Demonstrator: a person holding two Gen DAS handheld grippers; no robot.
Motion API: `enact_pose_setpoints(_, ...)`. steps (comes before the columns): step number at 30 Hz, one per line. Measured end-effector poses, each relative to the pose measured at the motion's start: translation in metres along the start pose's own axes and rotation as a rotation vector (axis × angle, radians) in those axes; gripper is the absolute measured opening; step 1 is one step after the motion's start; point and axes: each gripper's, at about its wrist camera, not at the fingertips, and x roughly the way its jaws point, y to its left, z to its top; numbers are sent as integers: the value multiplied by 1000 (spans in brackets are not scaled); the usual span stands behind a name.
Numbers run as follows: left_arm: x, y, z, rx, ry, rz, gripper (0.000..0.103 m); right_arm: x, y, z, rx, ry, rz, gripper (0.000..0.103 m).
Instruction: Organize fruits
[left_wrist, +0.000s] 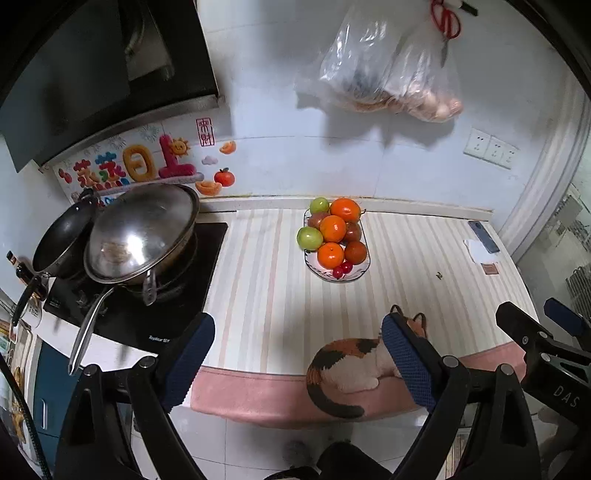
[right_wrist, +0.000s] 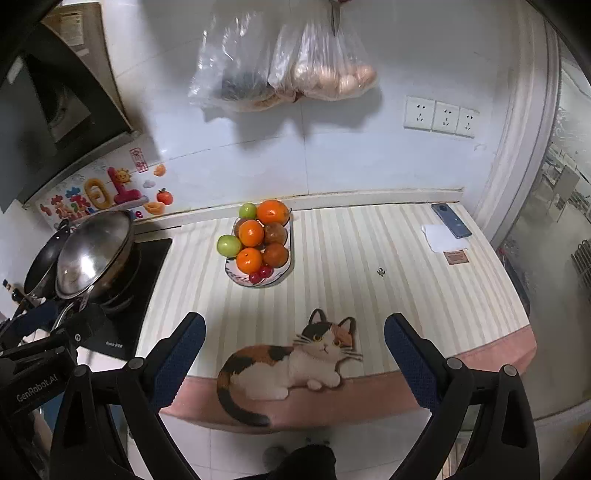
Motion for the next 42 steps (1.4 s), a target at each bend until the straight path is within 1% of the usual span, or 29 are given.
enact_pose_setpoints(4,-19,-2,-7,4,-24,1,93,-24,0,-7,-15,-20,5,100)
enact_pose_setpoints(9,-35,-8,-14,-6,-39,-3,93,-45,-2,-9,-24,-42,23,100)
enact_pose_setpoints(14,-41,-16,-16,-20,-53,-4,93,-56,-8,-7,-31,-51,50,100)
enact_pose_setpoints(18,-38,-20,-14,-34,-52,8,93,-56,-13,-2,-34,-54,63,100)
enact_pose_setpoints(22,-25,-23,-6,-35,-37,18,93,-41,-17,11,-39,-51,65,101)
enact_pose_setpoints(24,-16,-25,0,-31,-27,18,102,-30,-17,19,-38,-53,65,102)
enact_pose_setpoints(25,-12,-26,2,-27,-24,23,103,-26,-17,23,-40,-53,66,102)
enact_pose_setpoints(31,12,-31,20,-11,-32,59,103,10,-17,45,-36,-43,53,102)
enact_pose_setpoints(33,22,-30,26,-13,-29,66,103,21,-17,51,-43,-41,37,102)
enact_pose_setpoints(42,59,-20,37,-33,29,92,103,71,-21,56,-41,24,2,102)
